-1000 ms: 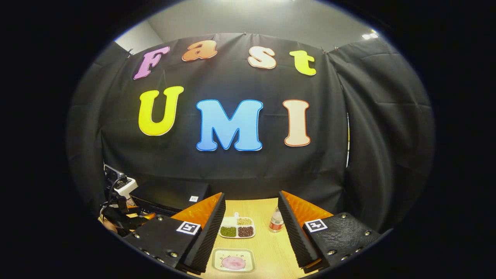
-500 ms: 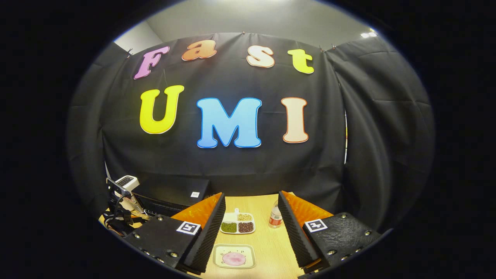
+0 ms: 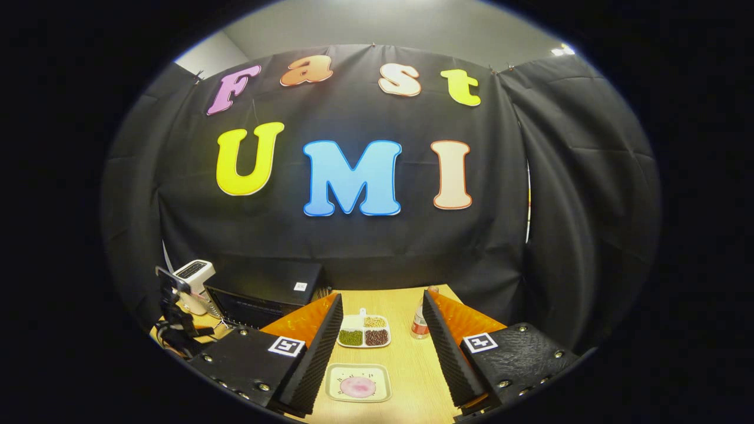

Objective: Open the electric oven with the left hand, put the food in, and close the electric oven.

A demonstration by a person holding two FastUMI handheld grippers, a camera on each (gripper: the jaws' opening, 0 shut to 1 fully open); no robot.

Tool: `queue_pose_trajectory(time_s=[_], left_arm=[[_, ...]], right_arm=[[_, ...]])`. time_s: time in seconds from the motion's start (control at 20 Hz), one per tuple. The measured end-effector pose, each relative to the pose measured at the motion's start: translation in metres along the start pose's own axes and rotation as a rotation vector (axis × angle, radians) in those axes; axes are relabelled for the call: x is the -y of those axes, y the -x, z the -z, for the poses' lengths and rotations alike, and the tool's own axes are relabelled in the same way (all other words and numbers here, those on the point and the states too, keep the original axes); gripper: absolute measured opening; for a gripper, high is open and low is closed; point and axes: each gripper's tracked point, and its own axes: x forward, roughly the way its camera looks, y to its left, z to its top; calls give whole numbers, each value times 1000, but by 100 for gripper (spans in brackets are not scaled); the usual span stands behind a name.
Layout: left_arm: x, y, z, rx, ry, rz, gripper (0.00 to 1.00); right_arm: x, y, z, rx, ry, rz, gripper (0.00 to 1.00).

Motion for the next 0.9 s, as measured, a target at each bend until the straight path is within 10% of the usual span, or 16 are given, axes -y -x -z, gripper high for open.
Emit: queue_pose_trajectory(time_s=[0.45, 0.5, 0.55, 0.9], left_arm=[[30, 131, -171, 427, -2, 61, 100], [32, 145, -182, 458, 11, 70, 87], [32, 158, -190, 484, 22, 76, 100], [-1, 200, -186, 534, 53, 18, 100]], right_arm=[[-19, -32, 140, -501, -137, -264, 83], [-18, -36, 155, -555, -151, -273, 83], [-15, -39, 171, -606, -176, -268, 83], [14, -72, 246, -838, -285, -186, 84]])
